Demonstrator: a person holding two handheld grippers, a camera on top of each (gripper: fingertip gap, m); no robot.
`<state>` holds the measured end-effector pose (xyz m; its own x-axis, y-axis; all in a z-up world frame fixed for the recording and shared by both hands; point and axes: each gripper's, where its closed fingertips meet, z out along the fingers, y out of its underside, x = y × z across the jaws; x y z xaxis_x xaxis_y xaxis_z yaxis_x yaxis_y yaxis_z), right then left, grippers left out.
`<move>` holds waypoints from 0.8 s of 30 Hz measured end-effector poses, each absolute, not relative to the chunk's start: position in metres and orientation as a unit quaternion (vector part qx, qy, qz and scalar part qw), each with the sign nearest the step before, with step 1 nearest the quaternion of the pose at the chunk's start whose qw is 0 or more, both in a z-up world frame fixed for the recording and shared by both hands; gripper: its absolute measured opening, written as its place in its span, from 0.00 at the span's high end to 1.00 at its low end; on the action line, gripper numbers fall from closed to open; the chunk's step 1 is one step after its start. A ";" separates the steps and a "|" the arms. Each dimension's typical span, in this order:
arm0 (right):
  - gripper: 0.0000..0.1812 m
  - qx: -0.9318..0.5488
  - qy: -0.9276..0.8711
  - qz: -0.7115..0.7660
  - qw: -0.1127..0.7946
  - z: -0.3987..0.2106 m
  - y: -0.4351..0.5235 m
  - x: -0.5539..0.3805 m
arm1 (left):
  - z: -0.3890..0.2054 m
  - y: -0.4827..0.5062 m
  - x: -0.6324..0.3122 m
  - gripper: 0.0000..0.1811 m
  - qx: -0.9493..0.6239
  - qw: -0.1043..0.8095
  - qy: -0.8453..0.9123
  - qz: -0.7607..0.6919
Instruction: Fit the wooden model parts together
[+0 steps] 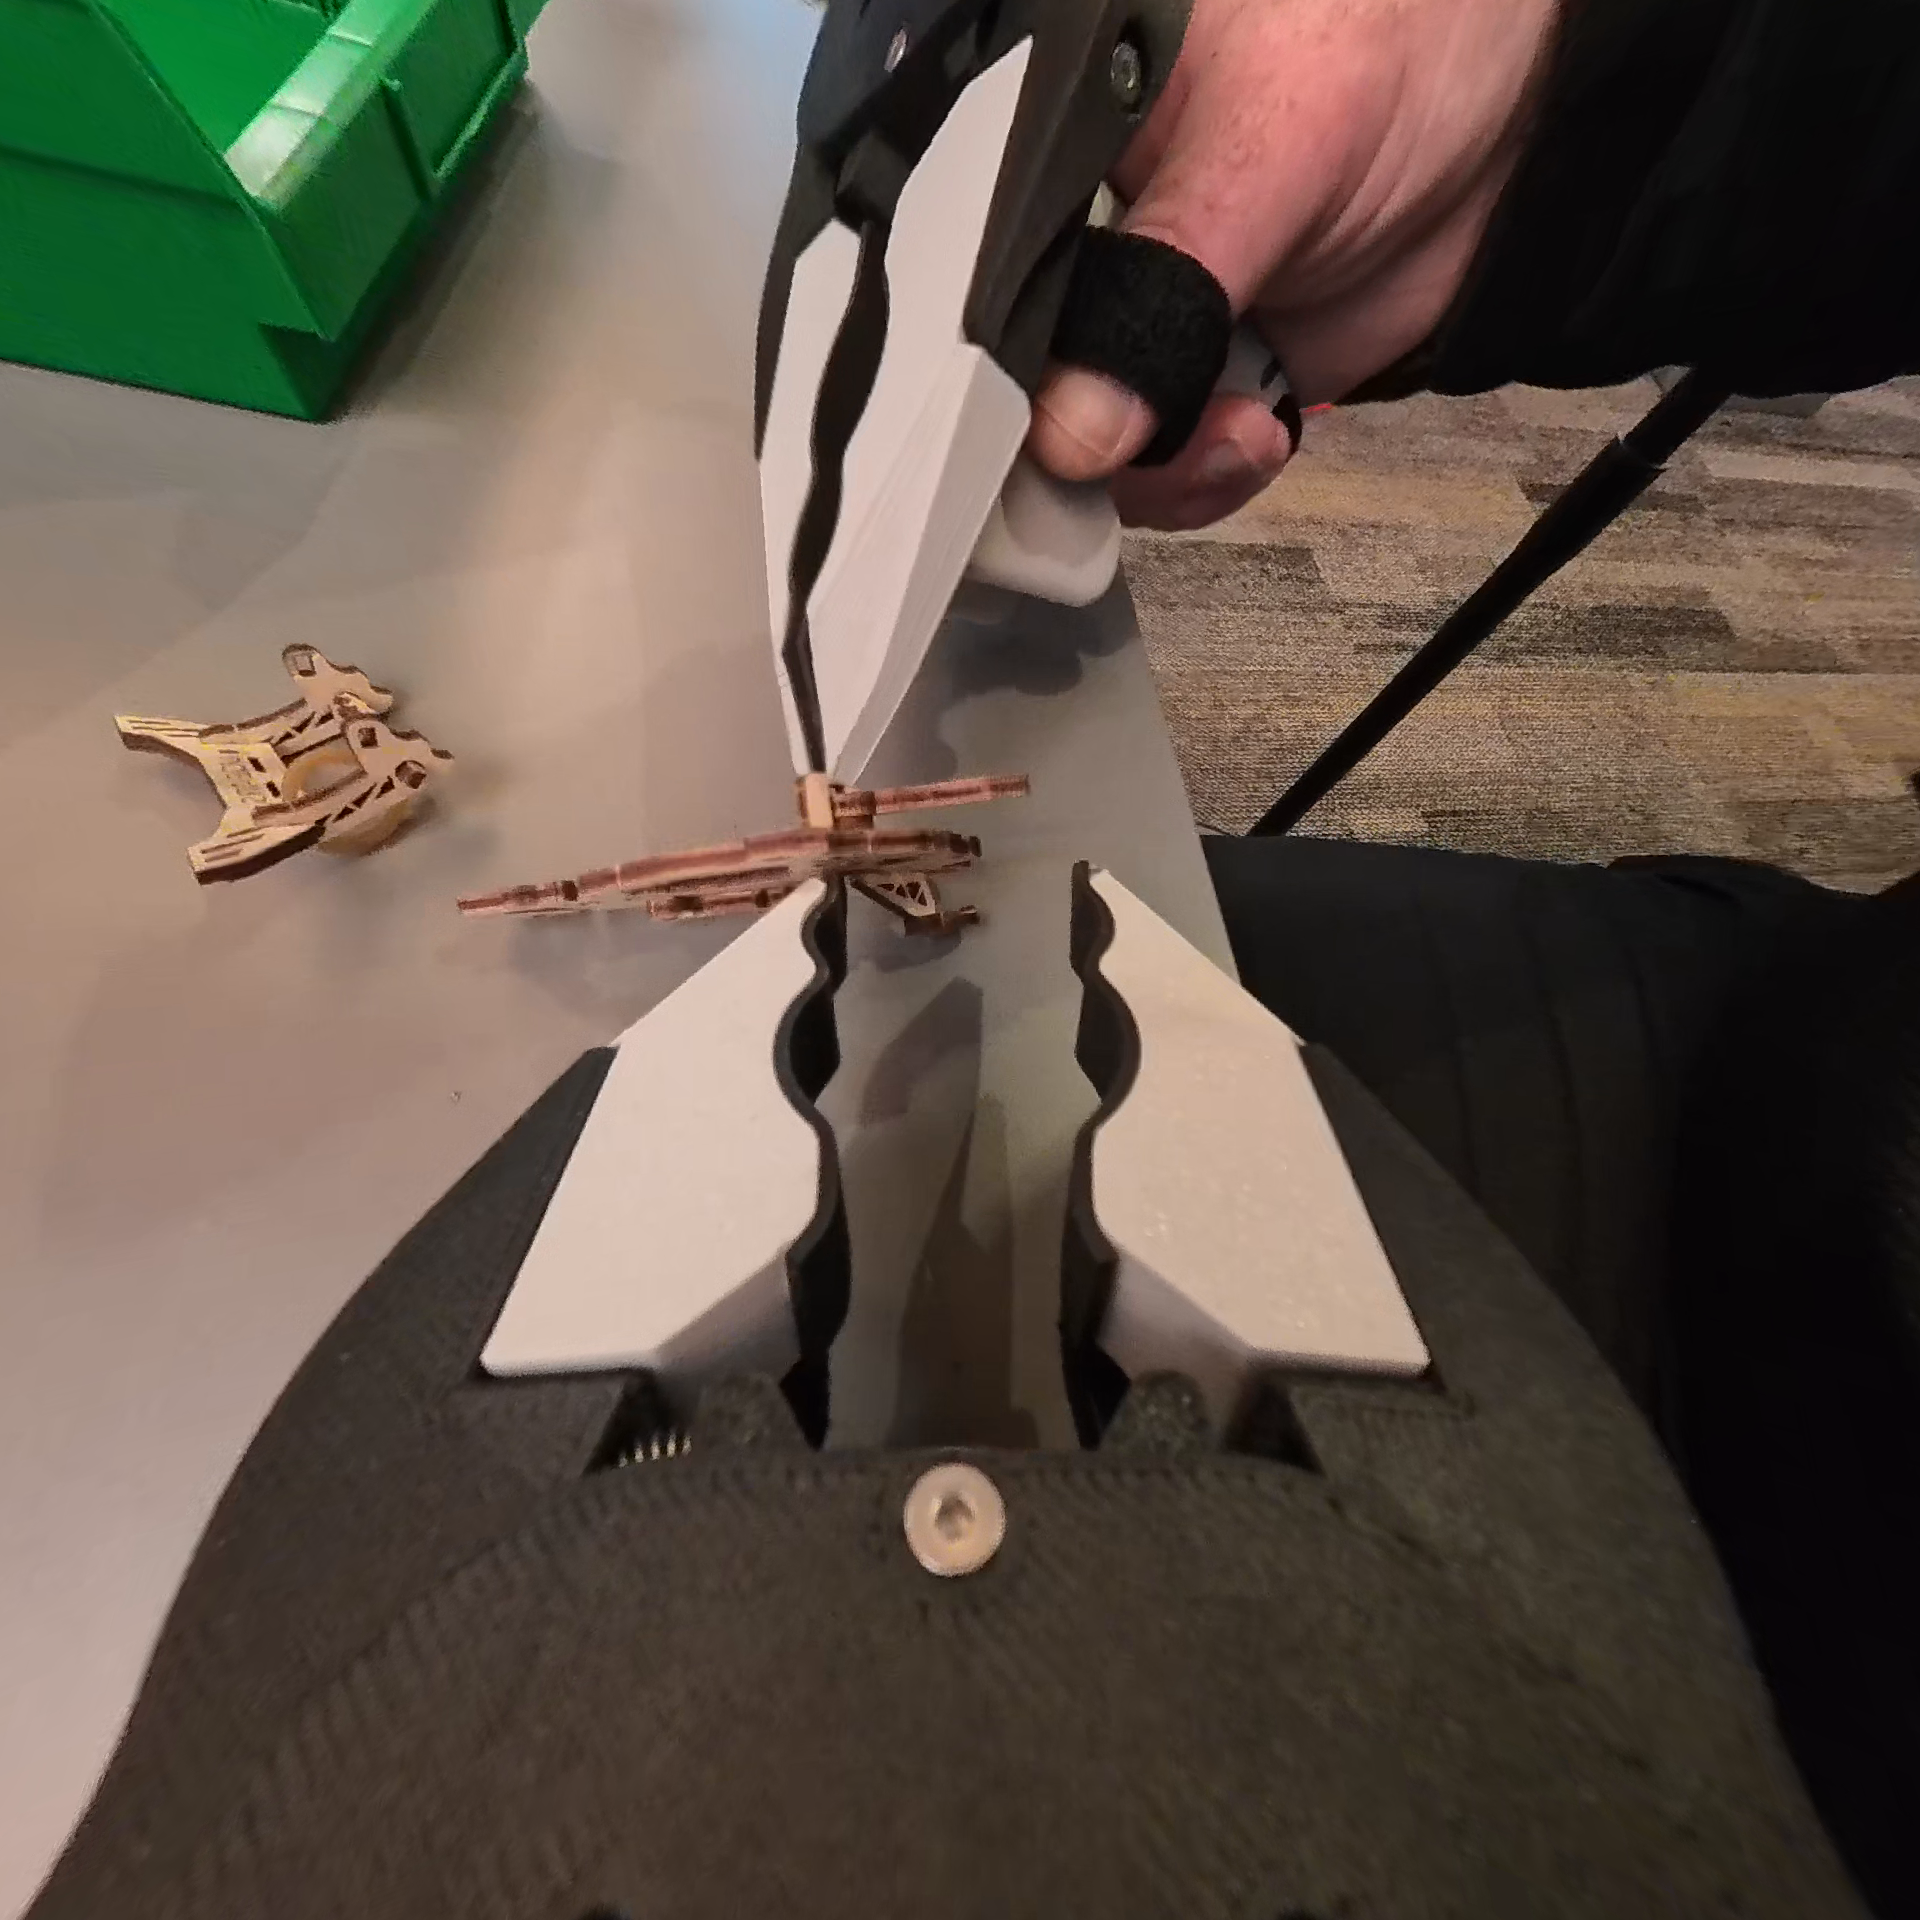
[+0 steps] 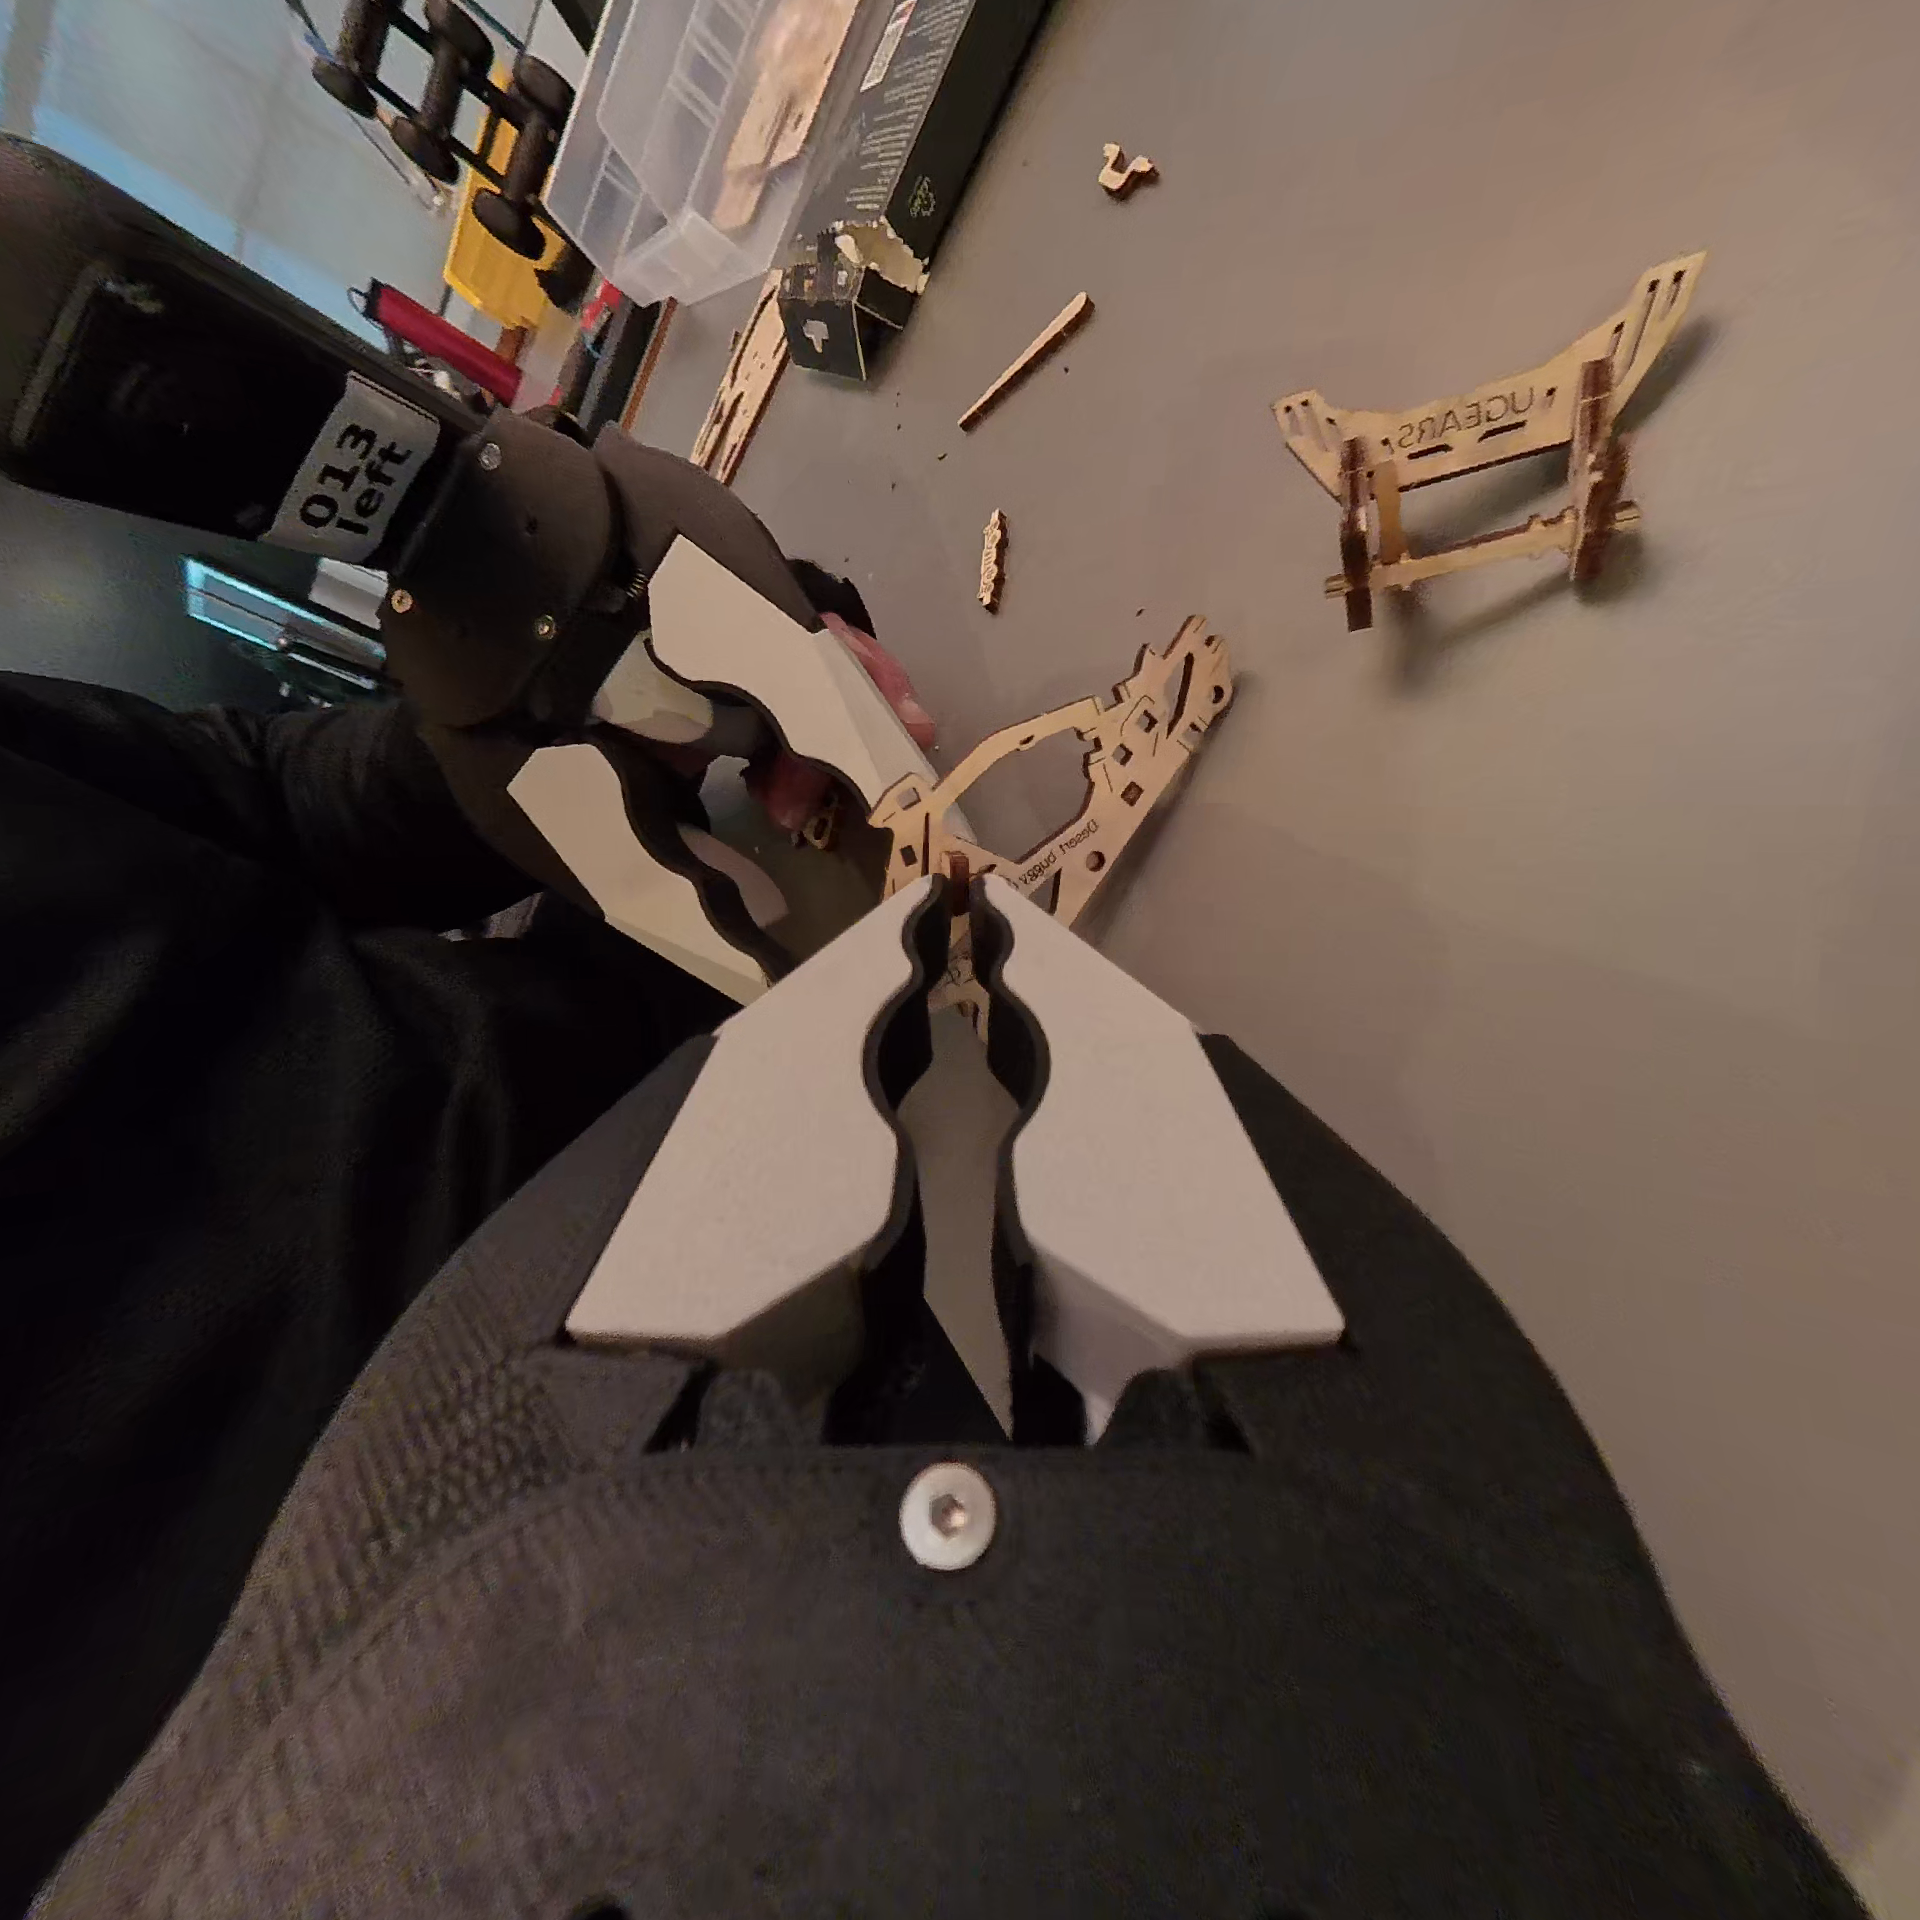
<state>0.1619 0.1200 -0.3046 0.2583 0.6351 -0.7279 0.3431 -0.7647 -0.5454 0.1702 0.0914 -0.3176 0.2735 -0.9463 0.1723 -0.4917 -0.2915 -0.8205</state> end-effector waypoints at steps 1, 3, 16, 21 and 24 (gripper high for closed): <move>1.00 -0.779 -0.312 0.527 0.136 -0.304 0.119 0.161 | -0.318 0.091 0.171 0.77 -0.728 0.325 0.494 -0.348; 1.00 -0.777 -0.305 0.534 0.135 -0.304 0.120 0.161 | -0.317 0.091 0.171 0.77 -0.733 0.315 0.481 -0.363; 1.00 -0.760 -0.263 0.572 0.164 -0.301 0.117 0.148 | -0.295 0.090 0.160 0.66 -0.744 0.242 0.318 -0.535; 1.00 -0.755 -0.262 0.571 0.187 -0.299 0.116 0.144 | -0.297 0.097 0.157 0.70 -0.758 0.251 0.309 -0.516; 1.00 -0.758 -0.254 0.563 0.211 -0.298 0.119 0.144 | -0.298 0.099 0.157 0.73 -0.761 0.261 0.316 -0.503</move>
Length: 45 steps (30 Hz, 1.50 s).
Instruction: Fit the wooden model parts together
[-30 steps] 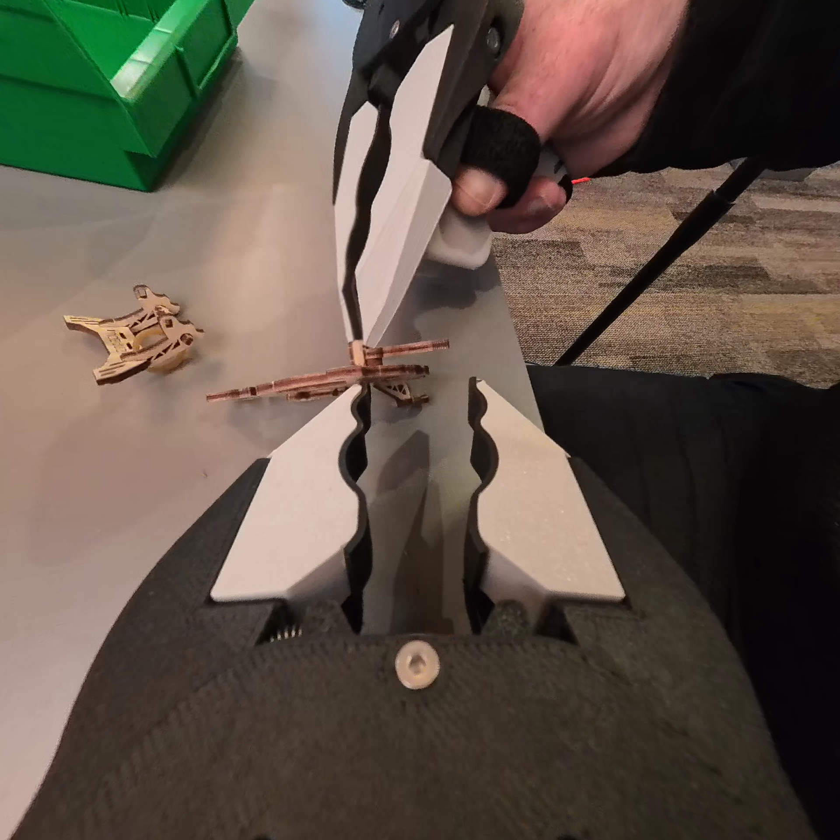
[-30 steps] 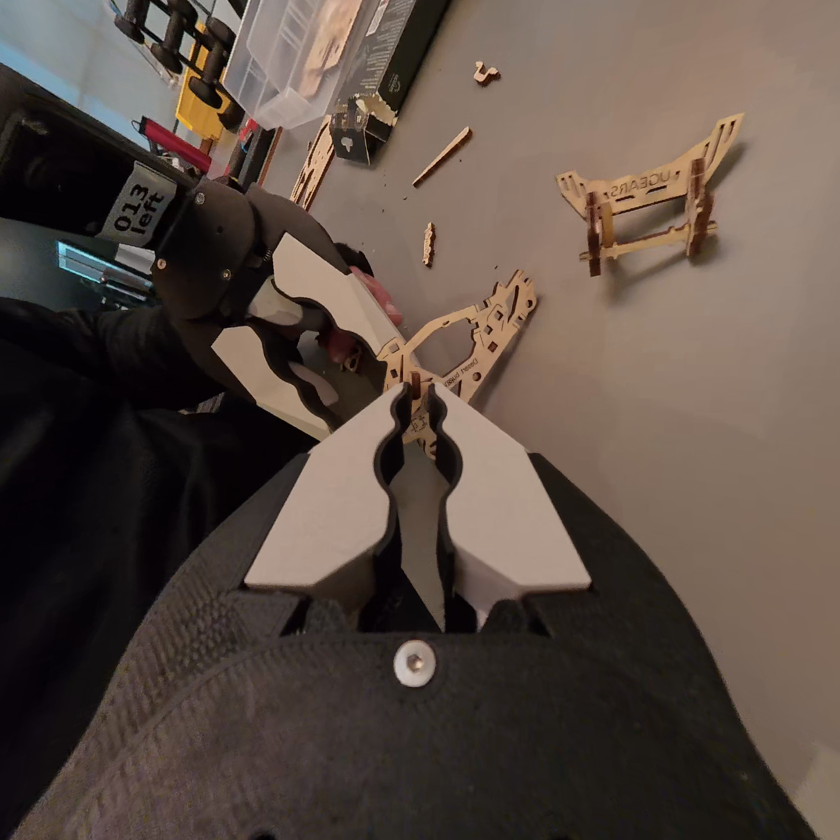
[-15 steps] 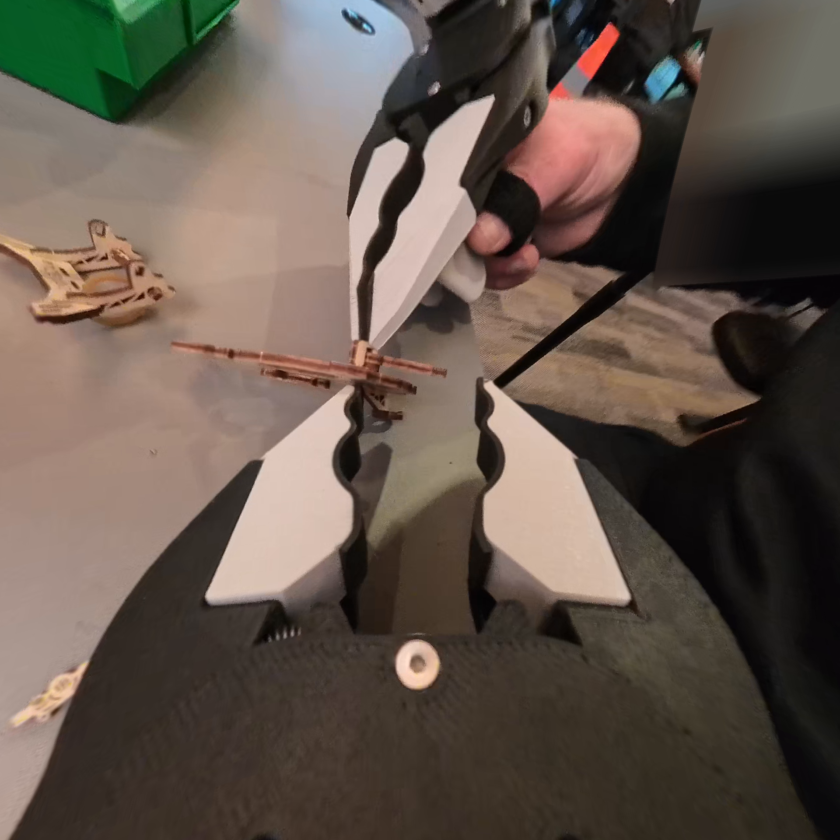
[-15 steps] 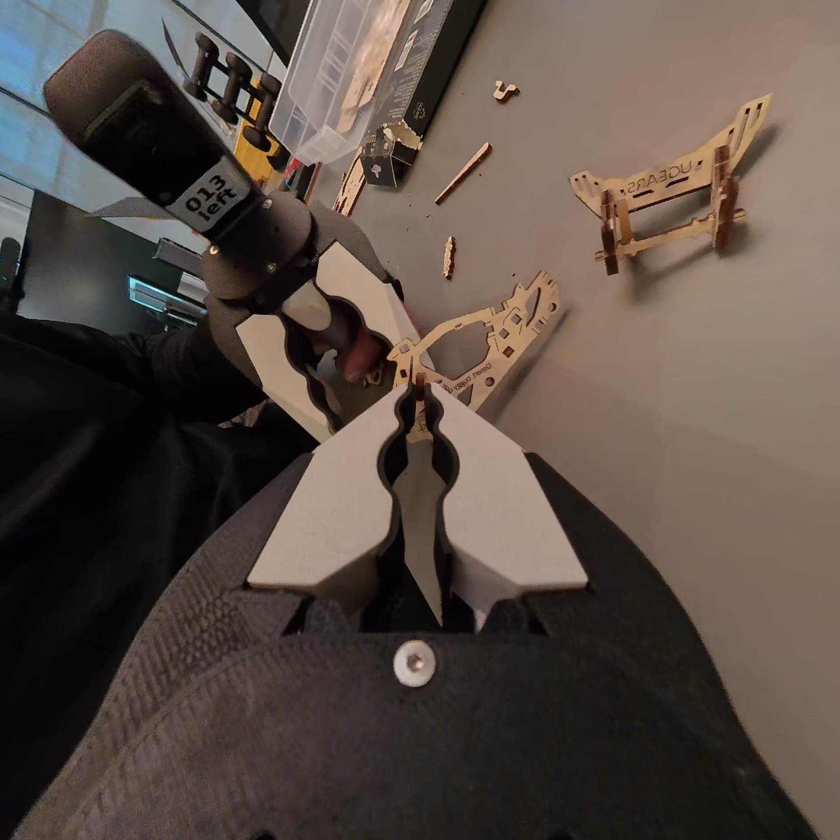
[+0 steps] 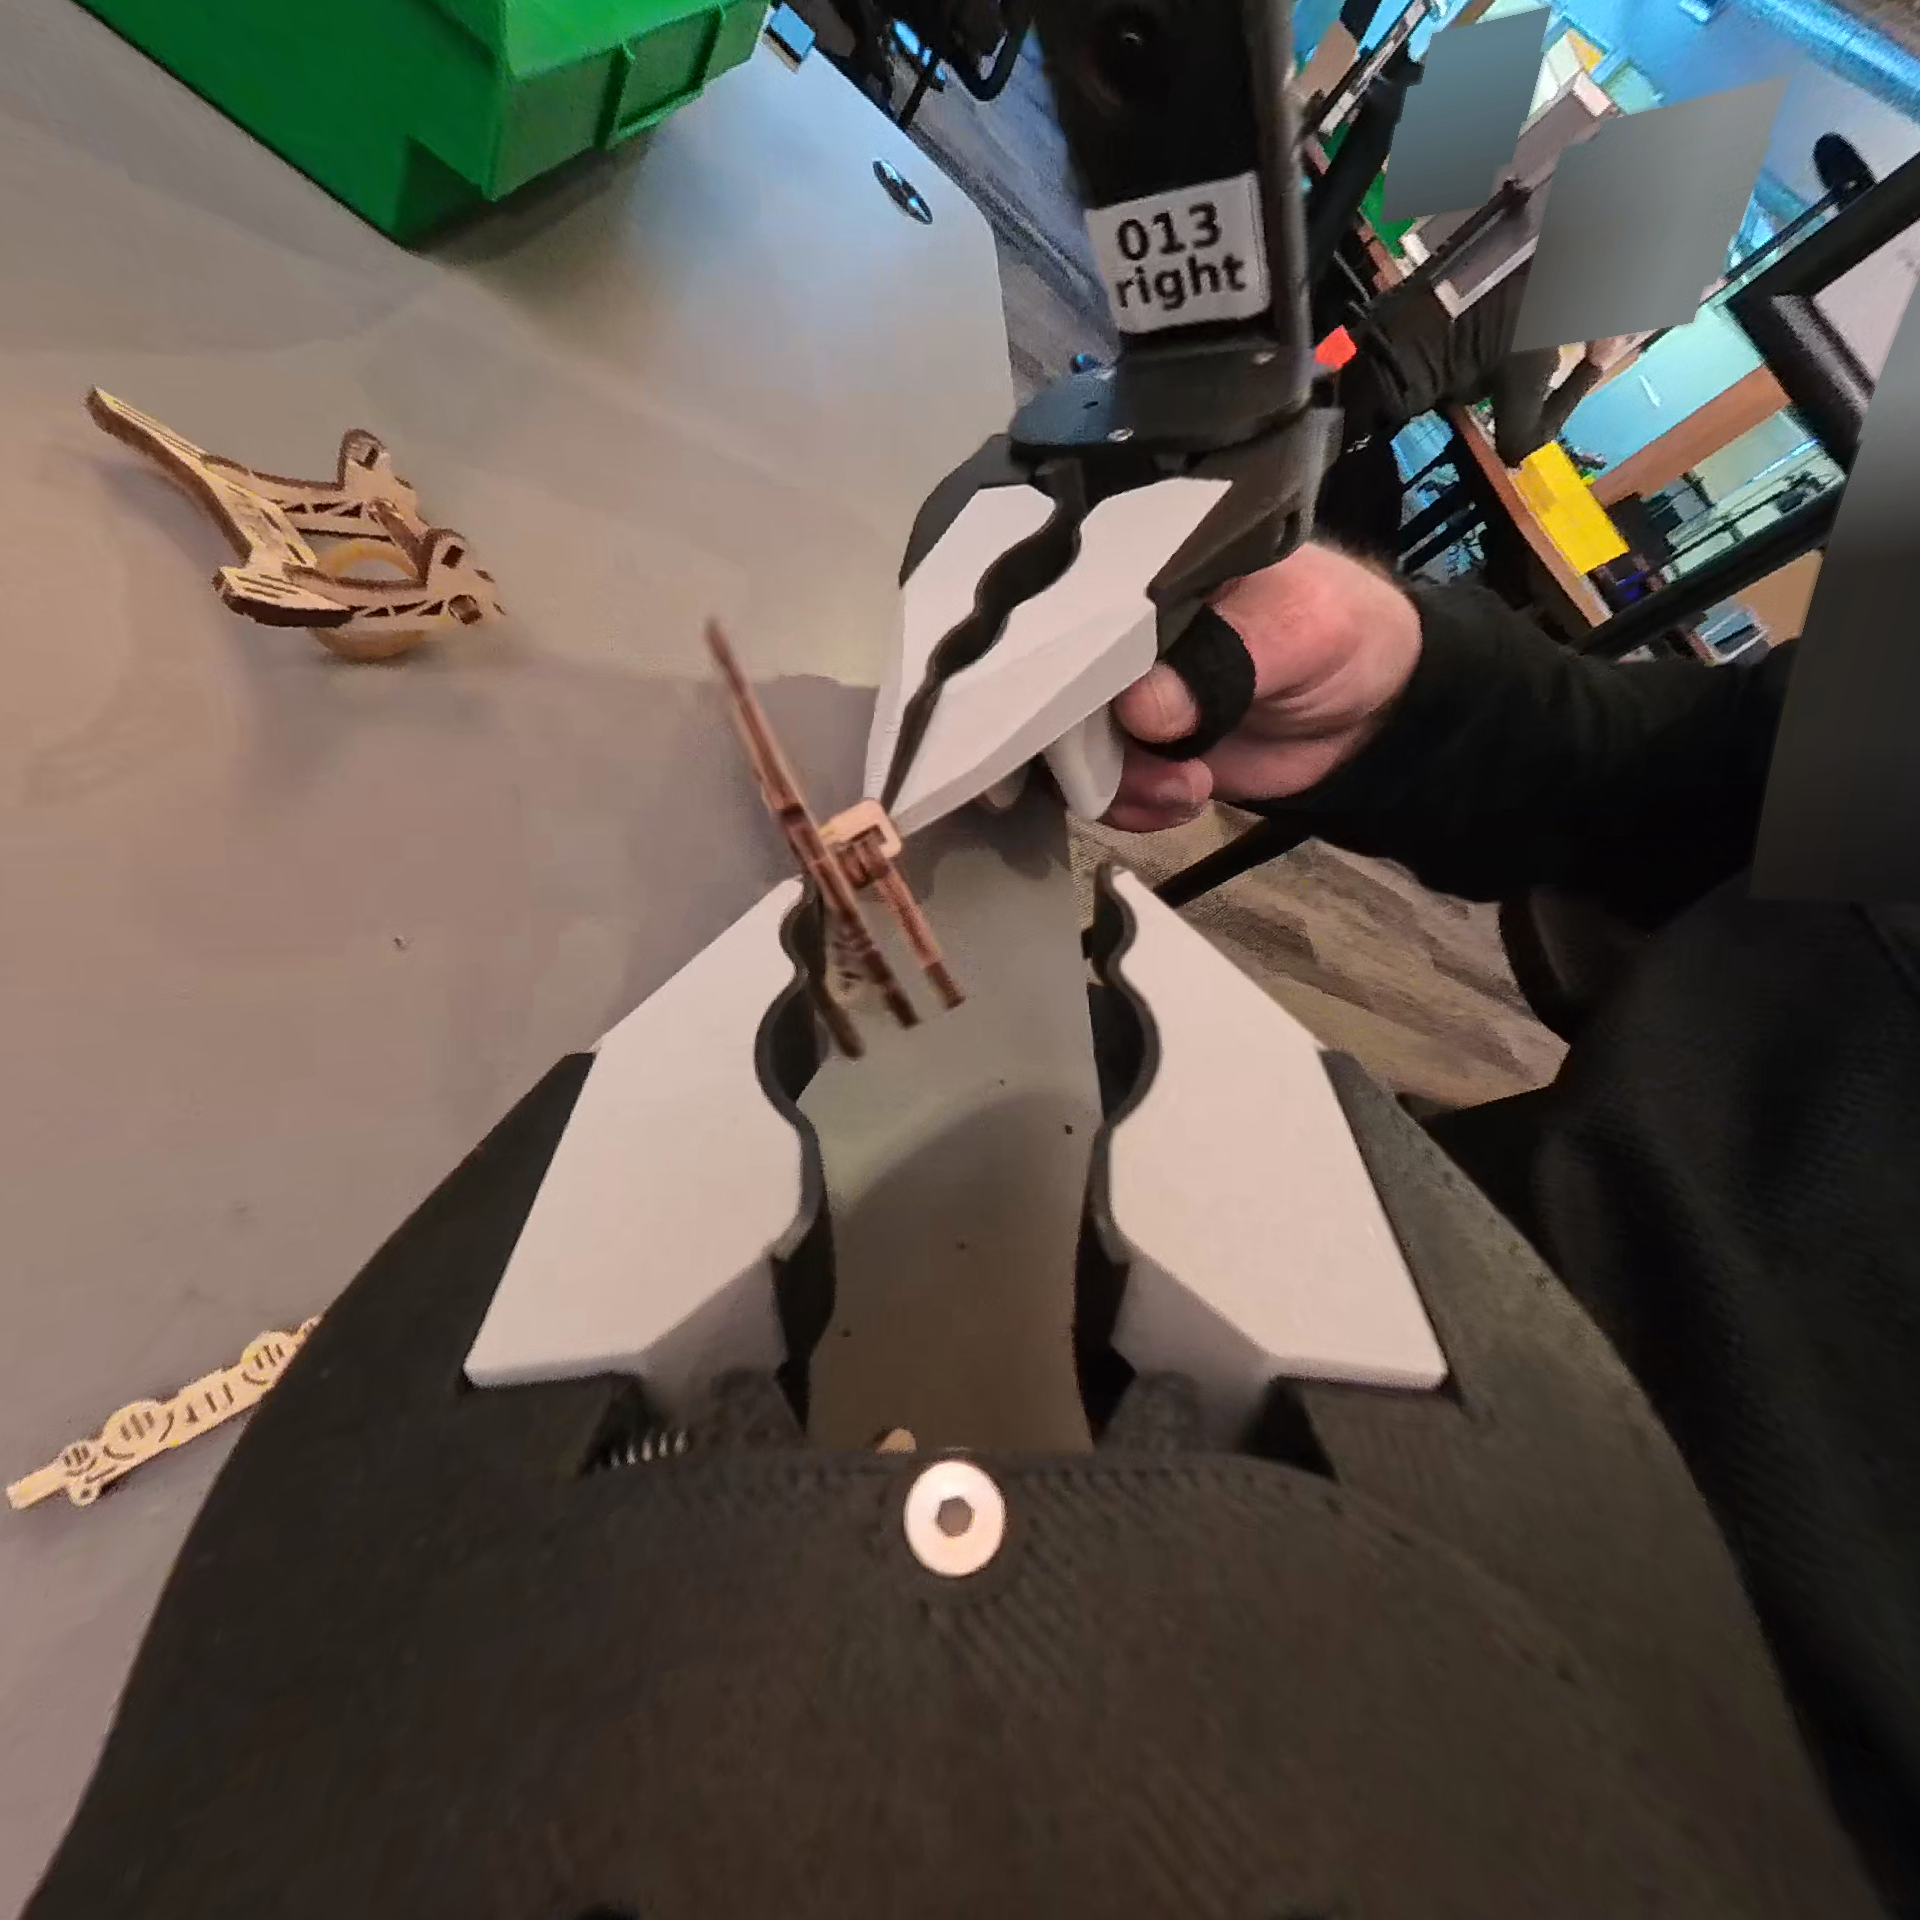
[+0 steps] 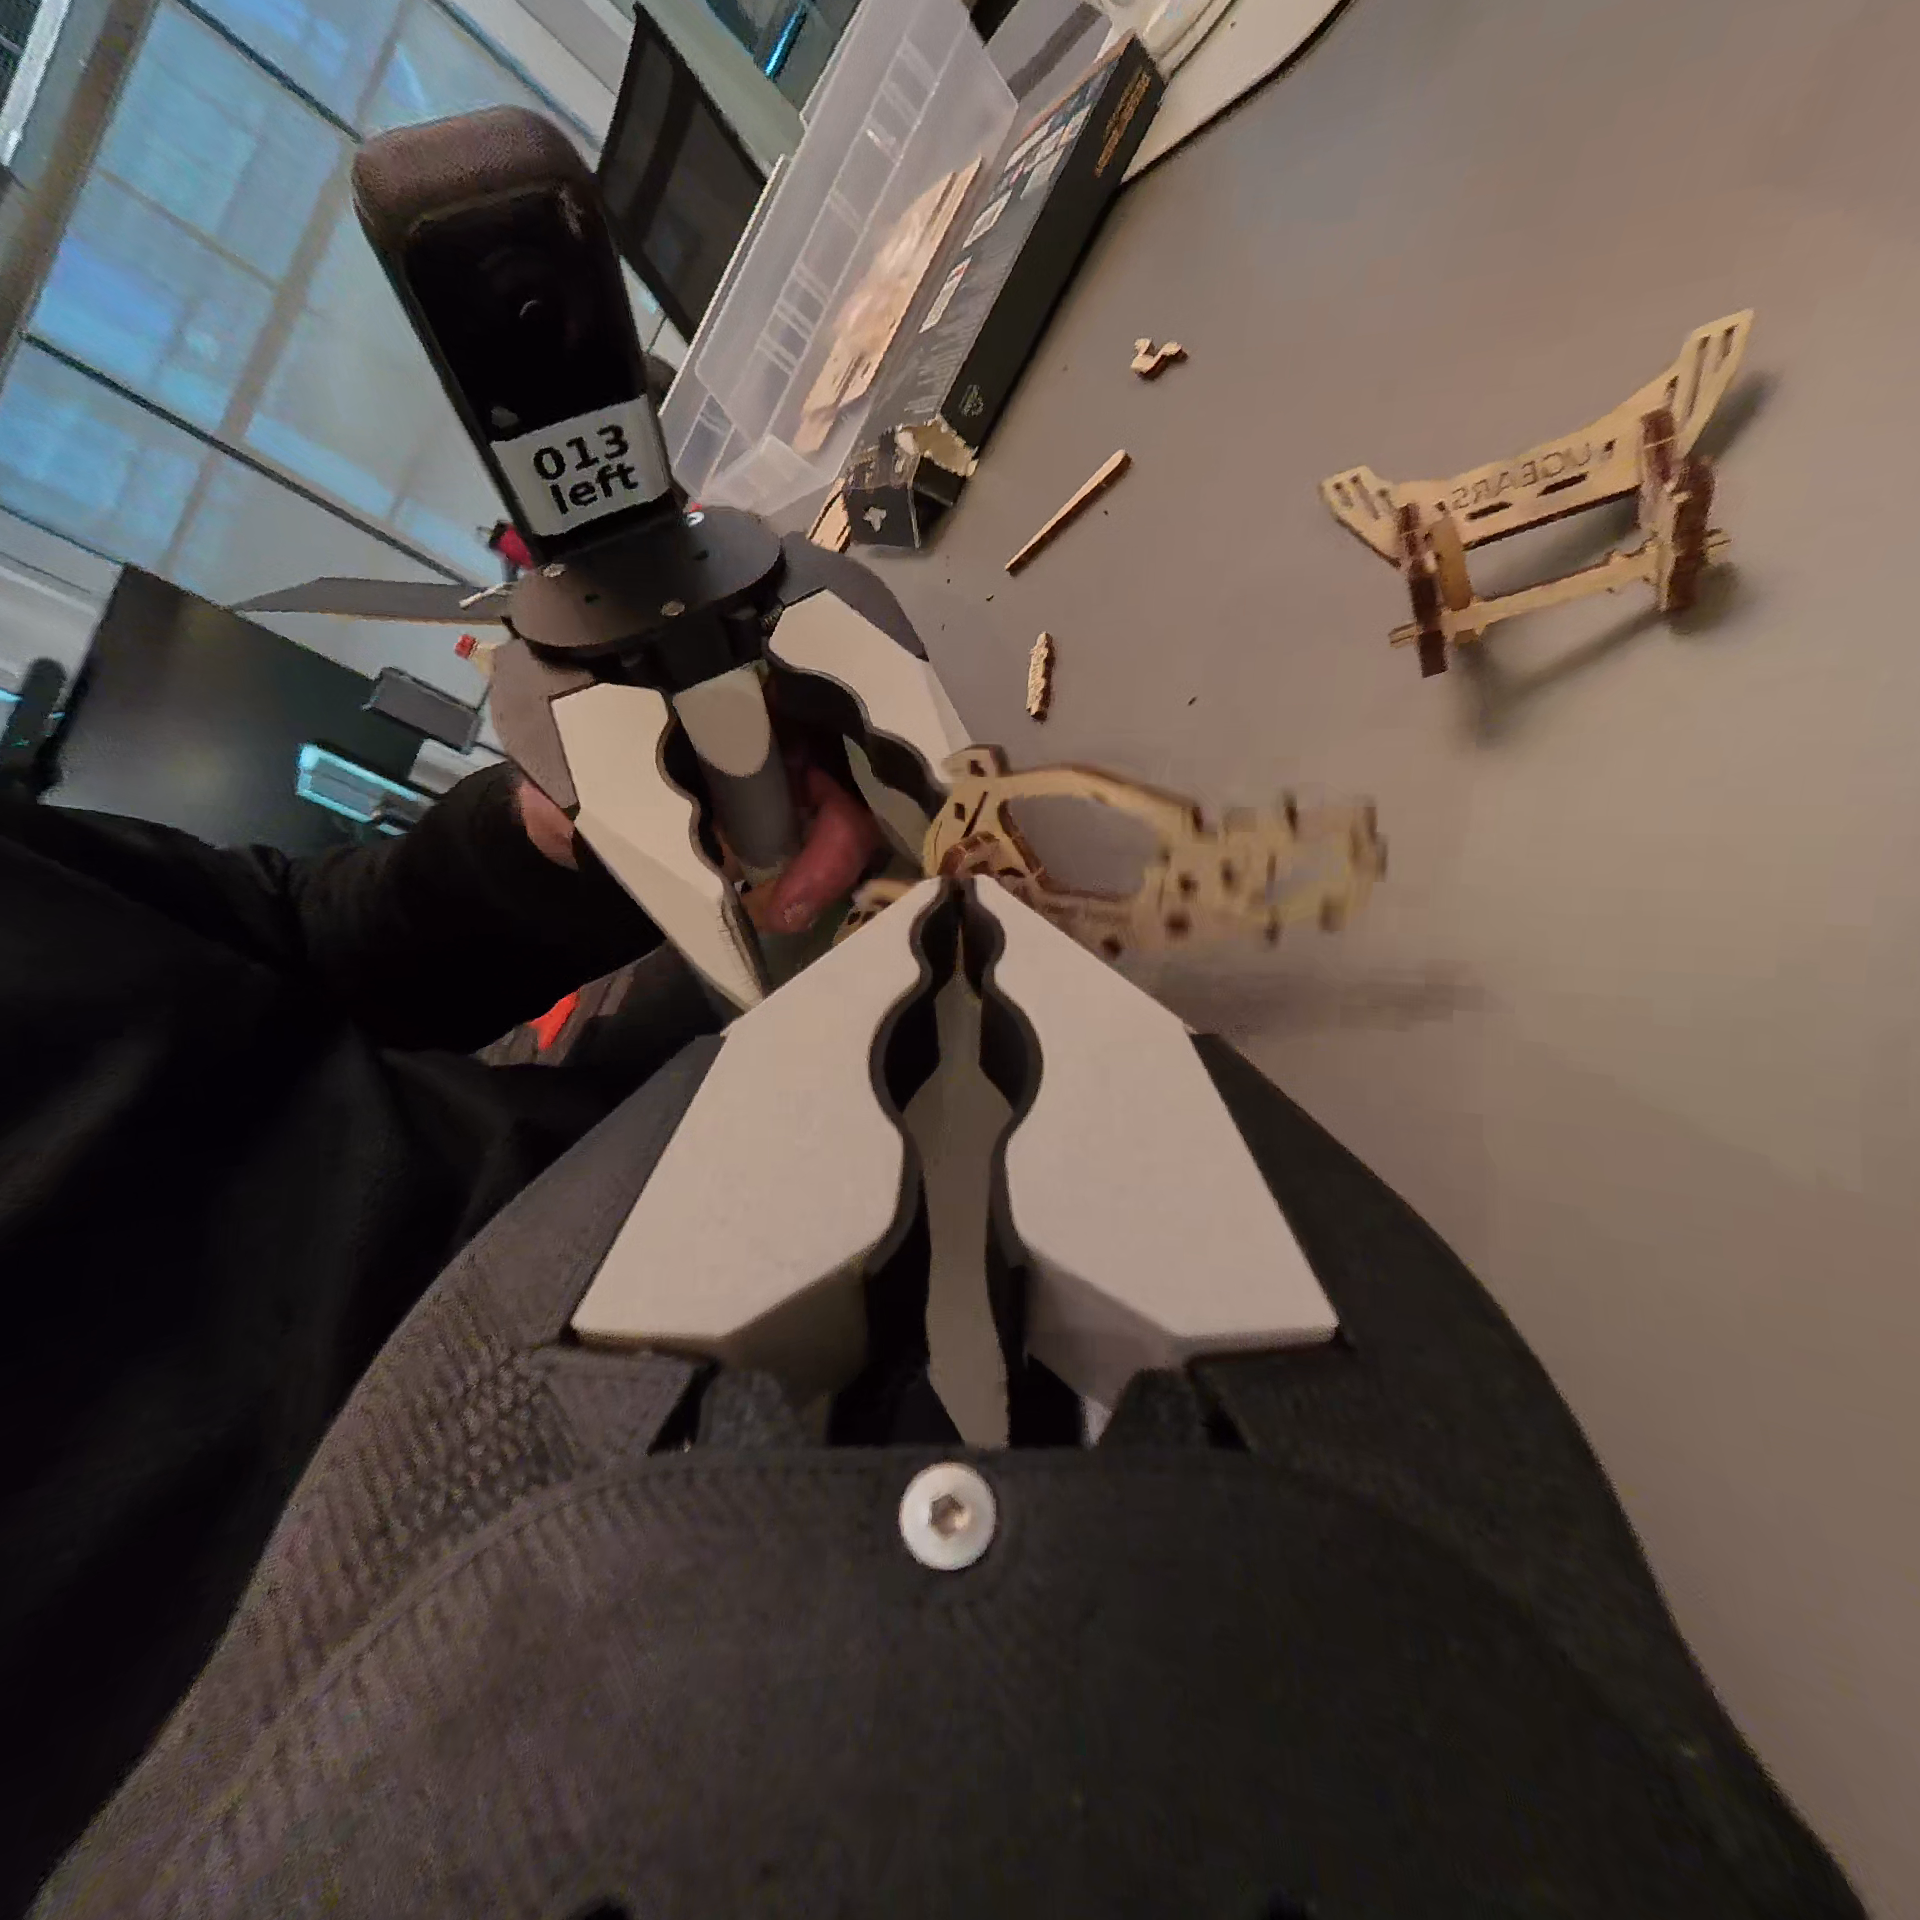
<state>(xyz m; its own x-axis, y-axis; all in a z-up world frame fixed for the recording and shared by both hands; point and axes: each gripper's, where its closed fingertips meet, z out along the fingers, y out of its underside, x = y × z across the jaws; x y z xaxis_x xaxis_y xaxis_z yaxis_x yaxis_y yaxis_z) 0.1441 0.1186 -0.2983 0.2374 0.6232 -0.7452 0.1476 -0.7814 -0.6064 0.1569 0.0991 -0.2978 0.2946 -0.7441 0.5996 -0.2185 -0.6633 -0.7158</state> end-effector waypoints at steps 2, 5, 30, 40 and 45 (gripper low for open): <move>1.00 -0.761 -0.253 0.557 0.216 -0.300 0.116 0.144 | -0.303 0.100 0.156 0.74 -0.766 0.264 0.331 -0.484; 0.99 -0.764 -0.249 0.554 0.218 -0.303 0.112 0.143 | -0.304 0.102 0.157 0.74 -0.768 0.262 0.338 -0.476; 0.95 -0.622 -0.604 0.440 0.233 -0.312 0.109 0.154 | -0.324 0.105 0.160 0.87 -0.742 0.261 0.546 -0.290; 0.90 -0.627 -0.601 0.432 0.245 -0.312 0.100 0.152 | -0.331 0.102 0.153 0.87 -0.737 0.280 0.562 -0.250; 0.90 -0.623 -0.611 0.411 0.263 -0.311 0.098 0.148 | -0.330 0.101 0.154 0.89 -0.725 0.288 0.574 -0.248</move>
